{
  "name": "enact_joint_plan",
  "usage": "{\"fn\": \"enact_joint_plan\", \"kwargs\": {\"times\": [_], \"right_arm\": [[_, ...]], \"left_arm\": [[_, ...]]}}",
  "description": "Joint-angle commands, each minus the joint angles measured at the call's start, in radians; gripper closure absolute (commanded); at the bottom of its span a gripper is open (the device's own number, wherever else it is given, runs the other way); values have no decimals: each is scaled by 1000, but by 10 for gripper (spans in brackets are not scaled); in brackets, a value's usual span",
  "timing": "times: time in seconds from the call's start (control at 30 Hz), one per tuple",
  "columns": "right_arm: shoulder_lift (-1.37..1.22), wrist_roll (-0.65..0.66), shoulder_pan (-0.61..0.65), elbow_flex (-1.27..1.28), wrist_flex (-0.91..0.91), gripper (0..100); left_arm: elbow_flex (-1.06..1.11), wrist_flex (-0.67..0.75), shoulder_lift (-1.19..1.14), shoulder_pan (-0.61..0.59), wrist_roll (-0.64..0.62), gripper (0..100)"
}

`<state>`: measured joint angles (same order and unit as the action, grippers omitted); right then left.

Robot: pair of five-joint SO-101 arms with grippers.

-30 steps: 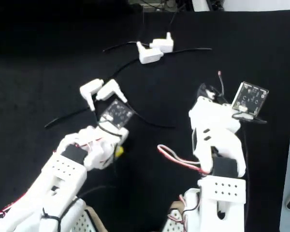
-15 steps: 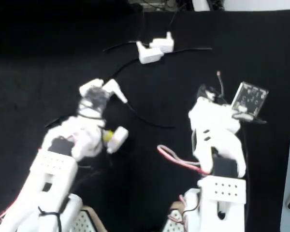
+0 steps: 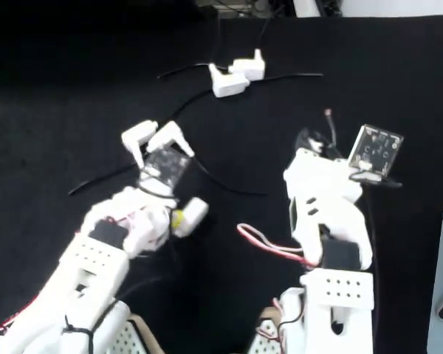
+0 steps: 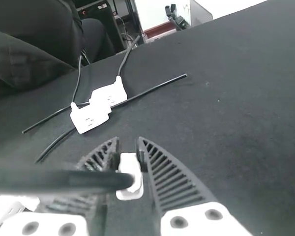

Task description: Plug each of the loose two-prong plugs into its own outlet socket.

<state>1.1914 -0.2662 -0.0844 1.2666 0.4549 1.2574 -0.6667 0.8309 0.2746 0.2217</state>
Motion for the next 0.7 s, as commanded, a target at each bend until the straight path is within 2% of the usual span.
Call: {"fn": "enact_joint_plan", "kwargs": {"times": [0.0, 0.4, 0.67], "right_arm": [[10, -5, 12, -5, -20, 985], [10, -5, 11, -5, -20, 985], [10, -5, 6, -7, -21, 985]], "left_arm": [[8, 25, 17, 70, -2, 798], [-25, -20, 18, 125, 32, 802], [-48, -11, 18, 239, 32, 802]]}}
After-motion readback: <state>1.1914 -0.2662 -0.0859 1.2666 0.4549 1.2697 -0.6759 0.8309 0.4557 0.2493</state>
